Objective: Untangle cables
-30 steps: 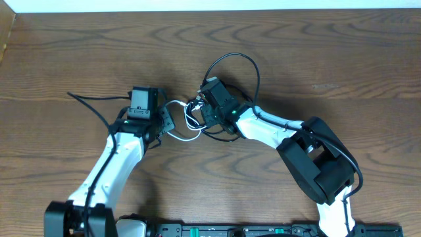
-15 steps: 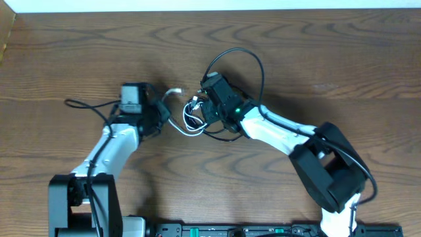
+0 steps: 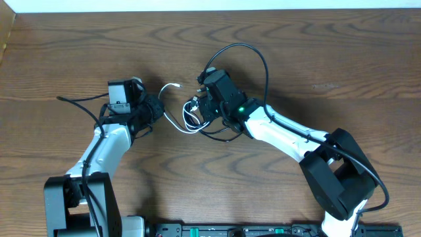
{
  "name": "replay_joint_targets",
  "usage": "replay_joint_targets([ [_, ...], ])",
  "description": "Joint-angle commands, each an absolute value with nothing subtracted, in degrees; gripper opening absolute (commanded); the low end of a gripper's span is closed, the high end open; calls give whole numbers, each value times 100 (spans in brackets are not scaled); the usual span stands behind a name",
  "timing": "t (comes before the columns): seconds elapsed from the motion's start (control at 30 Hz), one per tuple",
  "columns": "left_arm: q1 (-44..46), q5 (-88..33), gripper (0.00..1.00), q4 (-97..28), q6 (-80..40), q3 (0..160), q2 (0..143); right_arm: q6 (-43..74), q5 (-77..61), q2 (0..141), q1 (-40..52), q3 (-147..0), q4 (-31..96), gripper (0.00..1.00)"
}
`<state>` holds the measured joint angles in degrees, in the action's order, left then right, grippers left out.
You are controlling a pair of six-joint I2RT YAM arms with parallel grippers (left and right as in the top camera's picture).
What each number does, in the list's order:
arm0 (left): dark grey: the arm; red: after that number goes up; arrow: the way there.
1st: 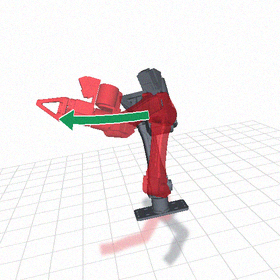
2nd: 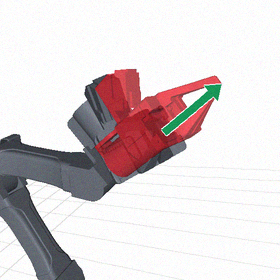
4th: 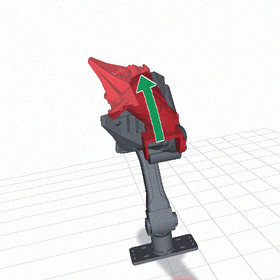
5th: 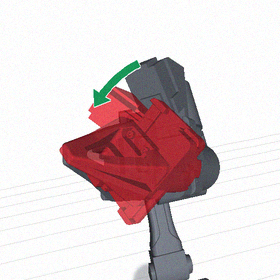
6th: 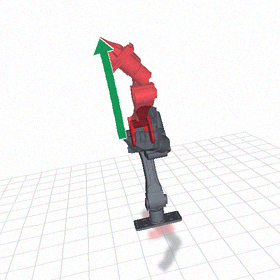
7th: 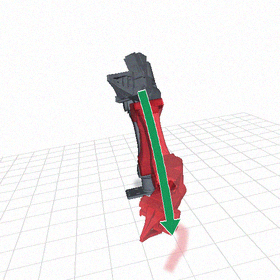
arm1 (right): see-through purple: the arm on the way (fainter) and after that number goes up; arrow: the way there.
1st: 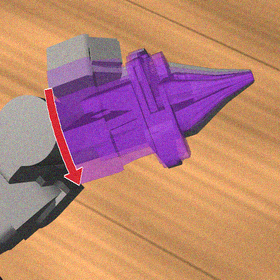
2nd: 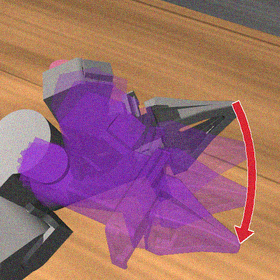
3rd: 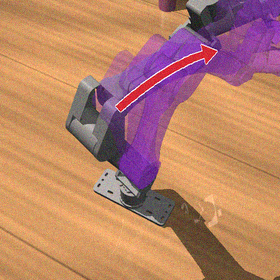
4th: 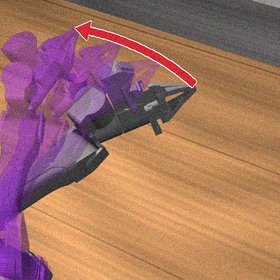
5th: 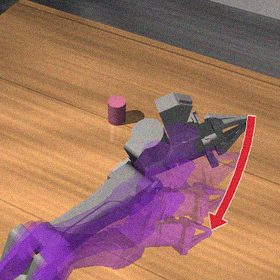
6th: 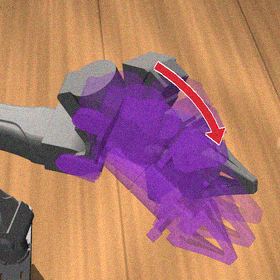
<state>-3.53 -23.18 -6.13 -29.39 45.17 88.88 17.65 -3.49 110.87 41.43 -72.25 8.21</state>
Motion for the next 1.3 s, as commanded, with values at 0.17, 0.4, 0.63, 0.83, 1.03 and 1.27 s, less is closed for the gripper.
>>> replay_joint_targets([
  [0.17,-342,-2401,8,-609,-3529,4436,9247,1146,-1391,11399,4125,-7210,762,40],
  [0.4,-342,-2803,8,-458,-3719,4436,9518,757,-1632,11664,4132,-7210,705,39],
  [0.63,-342,-2810,8,-421,-3719,4436,9518,349,-1623,11828,4134,-7210,701,37],
  [0.83,-342,-2808,8,-416,-3719,4436,9518,351,-1586,12046,4134,-7210,537,31],
  [1.03,-342,-2808,8,-416,-3719,4436,9518,355,-1463,12184,4134,-7210,270,23],
  [1.27,-346,-2805,58,-401,-3717,4436,9515,762,-1238,11898,4060,-7212,178,1],
])
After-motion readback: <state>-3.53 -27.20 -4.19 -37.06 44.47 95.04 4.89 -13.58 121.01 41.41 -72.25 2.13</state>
